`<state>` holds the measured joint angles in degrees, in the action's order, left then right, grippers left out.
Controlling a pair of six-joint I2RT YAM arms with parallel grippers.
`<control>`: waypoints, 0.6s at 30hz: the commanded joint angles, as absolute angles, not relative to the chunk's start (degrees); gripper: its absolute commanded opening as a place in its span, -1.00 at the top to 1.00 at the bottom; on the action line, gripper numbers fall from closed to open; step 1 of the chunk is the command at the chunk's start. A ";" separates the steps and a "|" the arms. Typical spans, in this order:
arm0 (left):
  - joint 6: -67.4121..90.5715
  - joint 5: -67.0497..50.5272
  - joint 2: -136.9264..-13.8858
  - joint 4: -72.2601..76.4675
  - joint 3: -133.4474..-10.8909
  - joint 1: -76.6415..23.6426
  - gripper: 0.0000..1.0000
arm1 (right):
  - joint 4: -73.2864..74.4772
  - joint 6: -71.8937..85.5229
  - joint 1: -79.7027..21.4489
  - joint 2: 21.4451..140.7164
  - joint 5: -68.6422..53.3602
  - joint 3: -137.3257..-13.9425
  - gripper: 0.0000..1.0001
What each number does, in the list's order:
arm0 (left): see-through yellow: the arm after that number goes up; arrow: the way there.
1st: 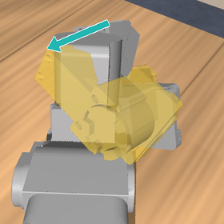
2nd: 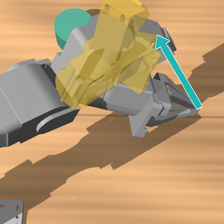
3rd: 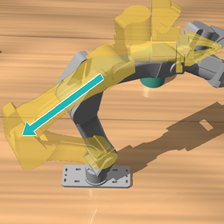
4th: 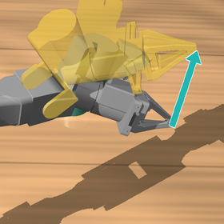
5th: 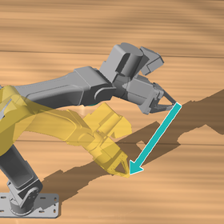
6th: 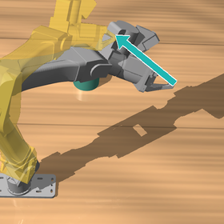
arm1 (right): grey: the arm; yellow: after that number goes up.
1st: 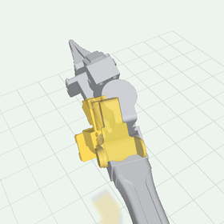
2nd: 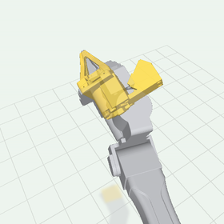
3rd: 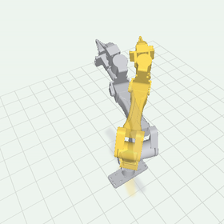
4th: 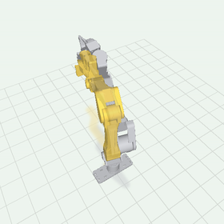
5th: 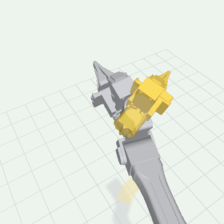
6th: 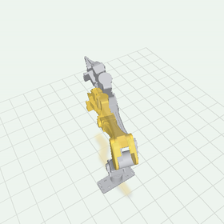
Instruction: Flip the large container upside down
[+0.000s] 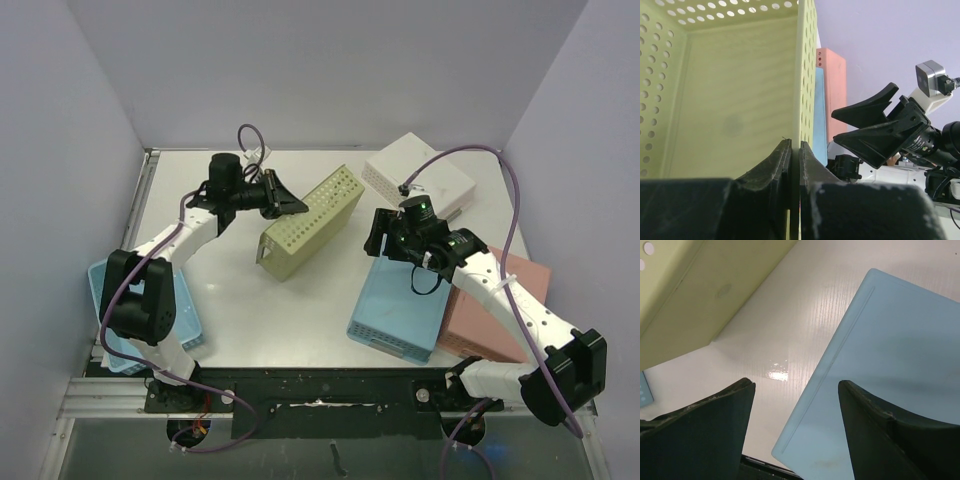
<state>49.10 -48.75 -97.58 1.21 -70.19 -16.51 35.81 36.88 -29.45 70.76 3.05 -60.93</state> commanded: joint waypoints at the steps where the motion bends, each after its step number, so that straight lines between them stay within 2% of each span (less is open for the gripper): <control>1: 46.75 -47.72 -97.86 -1.05 -72.62 -14.60 0.98 | 33.57 36.59 -29.62 68.64 5.01 -61.87 -0.39; 18: 45.79 -47.84 -97.30 -2.98 -72.07 -10.12 0.86 | 33.51 35.86 -29.55 69.08 5.60 -61.96 -0.39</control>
<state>48.45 -48.86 -97.58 -0.62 -70.24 -11.84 35.81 36.47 -29.43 70.61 3.90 -60.93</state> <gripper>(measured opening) 0.071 0.693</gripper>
